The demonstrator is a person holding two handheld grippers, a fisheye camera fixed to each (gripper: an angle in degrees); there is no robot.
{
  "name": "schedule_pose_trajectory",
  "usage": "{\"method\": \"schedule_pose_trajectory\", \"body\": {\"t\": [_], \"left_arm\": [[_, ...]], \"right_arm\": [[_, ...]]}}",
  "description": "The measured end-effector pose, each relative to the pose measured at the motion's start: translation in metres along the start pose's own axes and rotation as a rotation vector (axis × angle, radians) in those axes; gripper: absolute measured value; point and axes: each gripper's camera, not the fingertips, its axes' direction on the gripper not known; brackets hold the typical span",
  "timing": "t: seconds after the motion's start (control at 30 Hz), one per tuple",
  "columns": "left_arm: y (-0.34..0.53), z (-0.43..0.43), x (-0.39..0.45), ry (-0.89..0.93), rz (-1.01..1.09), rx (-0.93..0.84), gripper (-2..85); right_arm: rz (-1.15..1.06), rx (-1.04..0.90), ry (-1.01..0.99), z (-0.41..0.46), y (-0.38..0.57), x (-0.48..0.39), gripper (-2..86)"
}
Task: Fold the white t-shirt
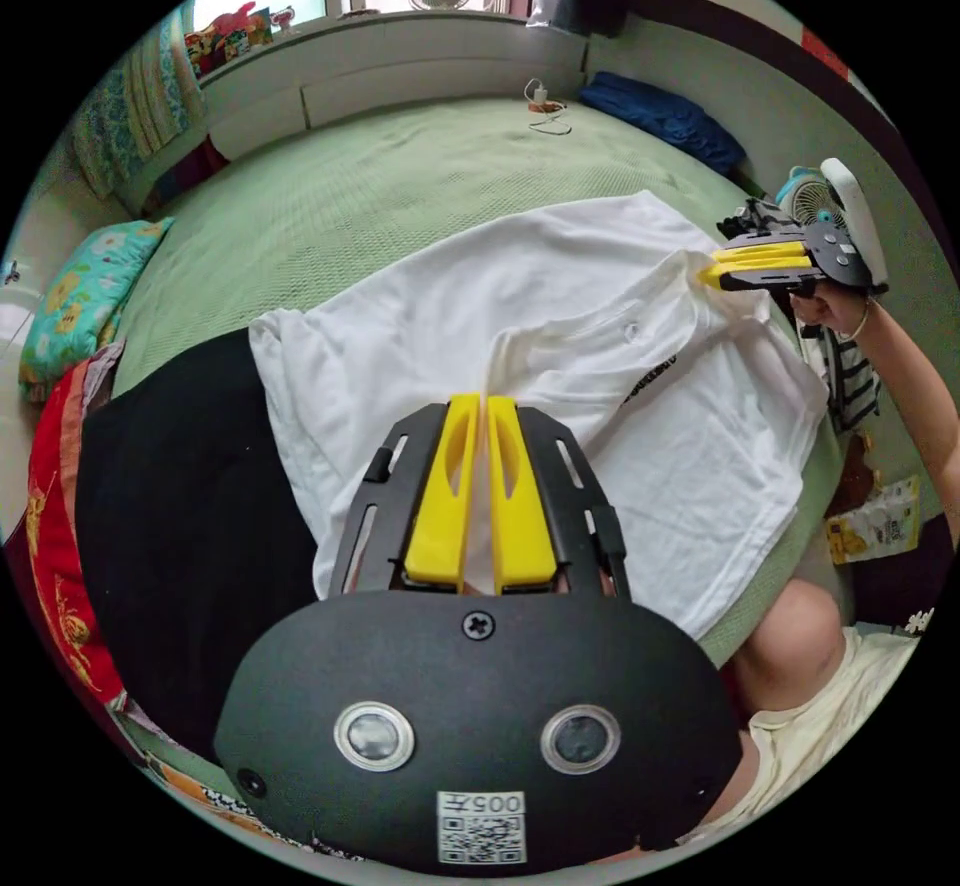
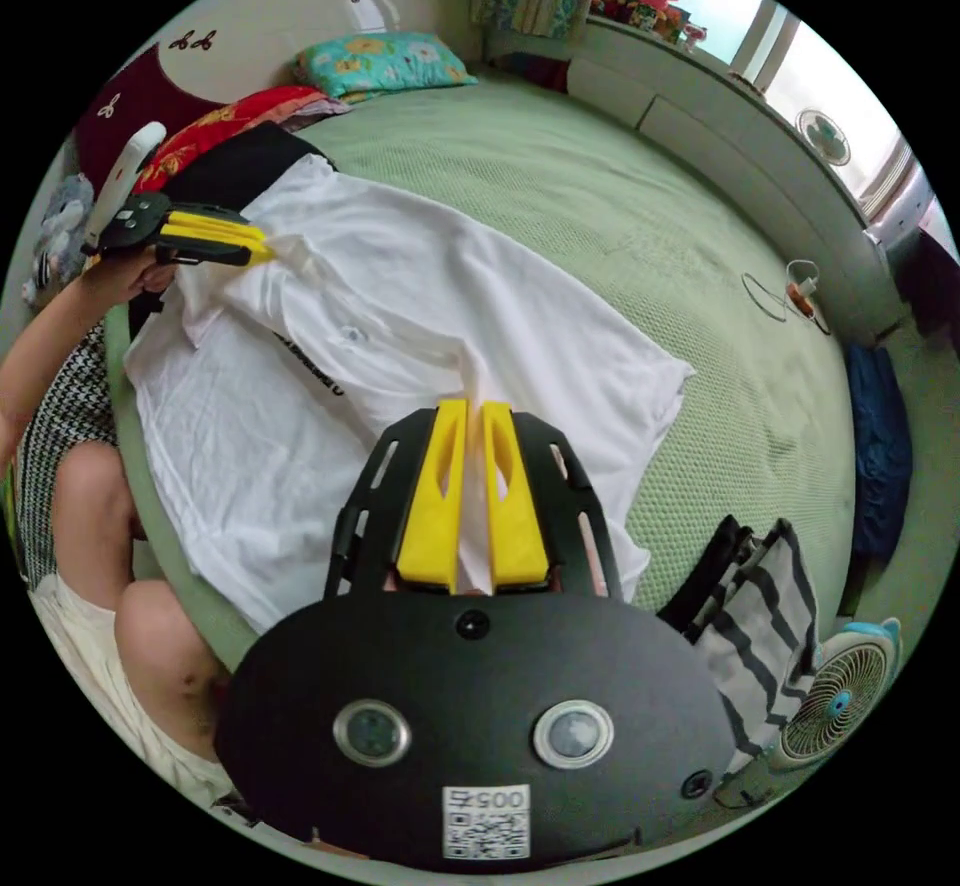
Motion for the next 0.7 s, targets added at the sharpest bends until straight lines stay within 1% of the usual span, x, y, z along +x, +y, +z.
{"method": "schedule_pose_trajectory", "body": {"t": [0.17,0.27,0.37,0.4,0.43,0.5,0.63,0.7], "left_arm": [[0.034,-0.050,0.014,0.007,0.048,0.115,1.6],[0.067,-0.063,0.020,0.030,0.052,0.113,2.3],[0.102,-0.054,0.021,0.068,0.013,0.008,4.4],[0.116,-0.050,0.020,0.086,-0.010,-0.031,5.1],[0.122,-0.049,0.020,0.093,-0.020,-0.045,5.4],[0.142,-0.054,0.020,0.088,-0.065,-0.070,5.7],[0.154,-0.086,0.014,0.028,-0.123,0.012,5.4],[0.153,-0.111,0.001,-0.038,-0.223,0.121,5.8]], "right_arm": [[-0.056,0.110,0.010,-0.037,0.031,-0.024,-0.9],[-0.074,0.136,-0.030,-0.045,0.061,-0.046,-0.8],[-0.066,0.066,-0.054,-0.026,0.089,-0.068,-0.1],[-0.072,0.011,-0.072,-0.014,0.100,-0.076,0.4],[-0.073,-0.039,-0.081,-0.003,0.111,-0.084,1.0],[-0.062,-0.076,-0.078,0.005,0.125,-0.091,1.5],[0.009,-0.040,-0.079,-0.005,0.136,-0.094,2.0],[0.068,0.001,-0.089,-0.014,0.129,-0.094,2.8]]}}
